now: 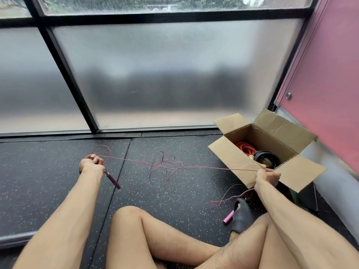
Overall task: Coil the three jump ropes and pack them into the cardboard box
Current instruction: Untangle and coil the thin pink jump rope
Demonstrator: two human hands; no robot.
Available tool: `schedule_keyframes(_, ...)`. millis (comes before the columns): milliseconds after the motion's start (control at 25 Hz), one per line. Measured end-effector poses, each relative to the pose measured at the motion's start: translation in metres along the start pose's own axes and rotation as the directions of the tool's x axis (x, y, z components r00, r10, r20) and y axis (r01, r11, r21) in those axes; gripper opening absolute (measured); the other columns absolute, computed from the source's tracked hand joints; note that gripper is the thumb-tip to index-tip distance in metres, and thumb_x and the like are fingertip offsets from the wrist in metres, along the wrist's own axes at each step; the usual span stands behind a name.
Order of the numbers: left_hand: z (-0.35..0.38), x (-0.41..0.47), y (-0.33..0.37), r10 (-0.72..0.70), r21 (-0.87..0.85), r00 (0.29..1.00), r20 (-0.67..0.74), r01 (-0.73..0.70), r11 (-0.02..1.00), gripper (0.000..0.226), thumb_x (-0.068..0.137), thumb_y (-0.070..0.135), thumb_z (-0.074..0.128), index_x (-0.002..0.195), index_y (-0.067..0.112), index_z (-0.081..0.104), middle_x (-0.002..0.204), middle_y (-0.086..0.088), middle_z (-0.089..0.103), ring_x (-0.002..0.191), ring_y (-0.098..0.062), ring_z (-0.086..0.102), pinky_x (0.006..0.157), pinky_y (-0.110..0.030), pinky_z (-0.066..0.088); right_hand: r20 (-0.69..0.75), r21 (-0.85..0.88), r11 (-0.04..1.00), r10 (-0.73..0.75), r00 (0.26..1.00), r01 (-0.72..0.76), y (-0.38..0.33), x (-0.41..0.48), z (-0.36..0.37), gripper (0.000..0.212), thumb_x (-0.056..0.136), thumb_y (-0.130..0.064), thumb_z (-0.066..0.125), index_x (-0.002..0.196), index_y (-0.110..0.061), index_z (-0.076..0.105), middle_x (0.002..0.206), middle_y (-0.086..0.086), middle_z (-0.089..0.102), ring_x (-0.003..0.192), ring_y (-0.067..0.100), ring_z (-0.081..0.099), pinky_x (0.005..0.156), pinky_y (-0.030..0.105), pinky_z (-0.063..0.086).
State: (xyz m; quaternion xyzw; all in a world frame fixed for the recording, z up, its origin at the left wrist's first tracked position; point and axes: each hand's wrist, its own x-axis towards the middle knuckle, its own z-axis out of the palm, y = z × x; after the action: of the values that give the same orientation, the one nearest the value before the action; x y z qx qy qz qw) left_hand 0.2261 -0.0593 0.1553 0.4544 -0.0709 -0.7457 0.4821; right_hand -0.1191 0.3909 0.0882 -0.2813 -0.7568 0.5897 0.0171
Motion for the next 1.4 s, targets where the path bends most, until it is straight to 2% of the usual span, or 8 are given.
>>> schedule_keyframes(200, -0.007, 0.0, 0.008, 0.159, 0.149, 0.986, -0.044, -0.15, 0.977, 0.031, 0.1, 0.01, 0.024, 0.08, 0.018, 0.045, 0.053, -0.002, 0.067, 0.035, -0.01, 0.05, 0.035, -0.017, 0.021, -0.147, 0.007, 1.0, -0.022, 0.989, 0.023, -0.016, -0.003, -0.017, 0.032, 0.088, 0.006, 0.047, 0.118, 0.002, 0.056, 0.124, 0.023, 0.064, 0.118, 0.04, 0.058, 0.097, 0.042, 0.041)
schedule_keyframes(480, 0.005, -0.046, -0.04, 0.158, 0.405, 0.916, 0.37, -0.312, 0.86, 0.031, 0.107, 0.024, 0.039, 0.086, 0.016, 0.061, 0.06, 0.004, 0.069, 0.054, -0.01, 0.066, 0.051, -0.021, 0.048, 0.303, -0.245, 0.918, -0.233, 0.924, 0.313, -0.003, -0.042, 0.014, 0.021, 0.091, -0.011, 0.05, 0.099, -0.003, 0.068, 0.107, 0.023, 0.069, 0.105, 0.039, 0.063, 0.092, 0.037, 0.046)
schedule_keyframes(680, 0.02, -0.066, -0.061, 0.043, 0.532, 0.838, 0.544, -0.384, 0.755, 0.026, 0.101, 0.017, 0.049, 0.085, 0.007, 0.067, 0.063, -0.003, 0.07, 0.06, -0.015, 0.069, 0.056, -0.023, 0.054, 0.802, -0.276, 0.934, 0.095, 0.59, 0.225, 0.012, -0.068, 0.027, 0.028, 0.103, -0.026, 0.049, 0.099, -0.001, 0.062, 0.053, 0.011, 0.053, 0.035, 0.016, 0.048, 0.045, 0.031, 0.056)
schedule_keyframes(1000, -0.013, -0.037, -0.111, 0.042, 0.88, 0.902, 0.43, -0.43, 0.2, 0.034, 0.101, 0.006, 0.043, 0.078, -0.004, 0.066, 0.051, -0.004, 0.067, 0.047, -0.018, 0.067, 0.049, -0.022, 0.053, 0.975, -0.039, 0.965, -0.02, 0.222, 0.26, -0.028, -0.117, 0.041, 0.037, 0.09, -0.041, 0.068, 0.087, -0.004, 0.07, 0.055, -0.007, 0.03, 0.047, 0.007, 0.024, 0.043, 0.02, 0.022)
schedule_keyframes(1160, -0.021, -0.054, -0.131, 0.122, 0.831, 0.85, 0.512, -0.454, -0.322, 0.03, 0.096, 0.015, 0.051, 0.115, -0.003, 0.065, 0.117, -0.022, 0.069, 0.114, -0.036, 0.062, 0.1, -0.04, 0.045, 0.983, 0.136, 0.974, -0.155, 0.095, 0.183, -0.061, -0.142, 0.049, 0.027, 0.094, -0.029, 0.064, 0.083, -0.005, 0.066, 0.058, -0.004, 0.039, 0.05, 0.008, 0.032, 0.047, 0.021, 0.024)
schedule_keyframes(1200, -0.018, -0.065, -0.14, 0.055, 0.761, 0.787, 0.615, -0.574, -0.301, 0.032, 0.099, 0.02, 0.05, 0.122, 0.003, 0.064, 0.126, -0.017, 0.066, 0.12, -0.032, 0.059, 0.105, -0.041, 0.041, 0.977, 0.173, 0.974, -0.189, 0.1, 0.145, -0.068, -0.146, 0.052, 0.026, 0.097, -0.025, 0.061, 0.082, -0.004, 0.065, 0.058, -0.002, 0.04, 0.05, 0.009, 0.033, 0.047, 0.022, 0.024)
schedule_keyframes(1280, -0.007, -0.091, -0.155, -0.191, 0.694, 0.685, 0.703, -0.719, -0.025, 0.036, 0.106, 0.03, 0.043, 0.116, 0.007, 0.069, 0.117, -0.013, 0.071, 0.111, -0.022, 0.065, 0.096, -0.029, 0.047, 0.957, 0.239, 0.967, -0.25, 0.148, 0.085, -0.078, -0.152, 0.058, 0.025, 0.099, -0.02, 0.058, 0.081, -0.004, 0.063, 0.055, -0.001, 0.04, 0.047, 0.009, 0.033, 0.045, 0.021, 0.024)
schedule_keyframes(1400, 0.004, -0.114, -0.171, -0.426, 0.764, 0.637, 0.642, -0.575, 0.291, 0.056, 0.103, 0.045, 0.043, 0.078, 0.001, 0.068, 0.071, -0.015, 0.07, 0.068, -0.024, 0.069, 0.073, -0.024, 0.056, 0.891, 0.319, 0.94, -0.341, 0.3, 0.121, -0.086, -0.144, 0.06, 0.027, 0.101, -0.02, 0.056, 0.079, -0.005, 0.062, 0.05, -0.006, 0.042, 0.045, 0.008, 0.034, 0.046, 0.022, 0.027)
